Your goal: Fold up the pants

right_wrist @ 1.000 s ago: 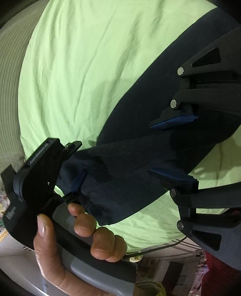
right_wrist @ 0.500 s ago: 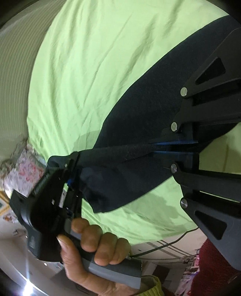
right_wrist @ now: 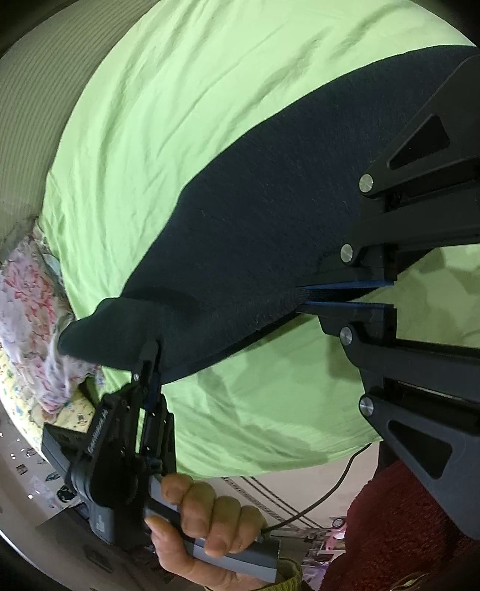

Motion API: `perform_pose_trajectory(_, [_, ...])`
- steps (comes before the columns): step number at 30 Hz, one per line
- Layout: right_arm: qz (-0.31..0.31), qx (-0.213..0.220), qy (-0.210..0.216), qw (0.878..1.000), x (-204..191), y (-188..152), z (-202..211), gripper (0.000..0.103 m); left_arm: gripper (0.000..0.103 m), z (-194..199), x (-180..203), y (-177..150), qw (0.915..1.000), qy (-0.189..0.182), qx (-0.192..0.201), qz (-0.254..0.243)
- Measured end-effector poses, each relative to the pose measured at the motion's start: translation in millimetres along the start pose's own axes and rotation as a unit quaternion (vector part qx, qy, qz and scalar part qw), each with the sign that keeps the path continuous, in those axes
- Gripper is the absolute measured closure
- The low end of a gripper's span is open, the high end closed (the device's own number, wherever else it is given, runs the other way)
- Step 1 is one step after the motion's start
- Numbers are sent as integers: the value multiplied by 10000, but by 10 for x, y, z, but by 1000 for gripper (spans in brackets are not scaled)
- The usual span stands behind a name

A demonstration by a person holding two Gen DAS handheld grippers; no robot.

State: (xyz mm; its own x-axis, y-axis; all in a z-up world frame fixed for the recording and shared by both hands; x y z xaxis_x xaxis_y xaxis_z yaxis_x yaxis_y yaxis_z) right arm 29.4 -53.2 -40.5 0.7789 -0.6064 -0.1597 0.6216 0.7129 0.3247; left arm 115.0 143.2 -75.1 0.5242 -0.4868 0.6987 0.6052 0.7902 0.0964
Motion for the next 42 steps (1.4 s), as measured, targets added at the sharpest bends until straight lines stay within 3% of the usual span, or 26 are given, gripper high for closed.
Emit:
perform_pose_trajectory(11, [125,-365,-80,9992,42,-5,-142,97,97,-336,-303,-193,9992,-155,-81,371])
perform_pose_trajectory(18, [-13,-597,-109,9982,100,-38,-256,96,96,-346,-415,-253,9987,-293,-65,413])
perform_pose_trajectory(27, [-91,-631,-129,9979,106,-41,-248,91,83,125,-567,-105,9993,-133,162,322])
perform_pose_trajectory(29, [-147,-618,-71,9980,120,-26,-218,89,70,269,-643,-51,9992,-78,218,327])
perform_pose_trajectory(32, [-283,-564,78,9980,158,-25,-168,86,61,394,-731,34,9985,22,319,437])
perform_pose_trajectory(35, [-384,-475,303,9977,157,-8,-89,86,55,507,-843,122,9975,90,405,565])
perform_pose_trajectory(42, [-558,-216,371,9975,191,186,-50,85,49,593,-1027,294,9955,203,460,802])
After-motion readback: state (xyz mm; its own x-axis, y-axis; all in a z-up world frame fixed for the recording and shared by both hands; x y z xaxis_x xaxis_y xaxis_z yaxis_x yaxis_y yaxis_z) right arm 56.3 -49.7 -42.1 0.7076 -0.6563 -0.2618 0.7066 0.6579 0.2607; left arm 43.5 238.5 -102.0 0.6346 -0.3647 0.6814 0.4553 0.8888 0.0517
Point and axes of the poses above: each gripper's, at about its wrist camera, not at the fingertips, and z roughly against the way its jaws point, x to its right, y to its top, the point moved 7 cm from there along -z, roughly the way its jaws point, and after that the axes turned 6 degrees about -y, right-handed, at the moved point
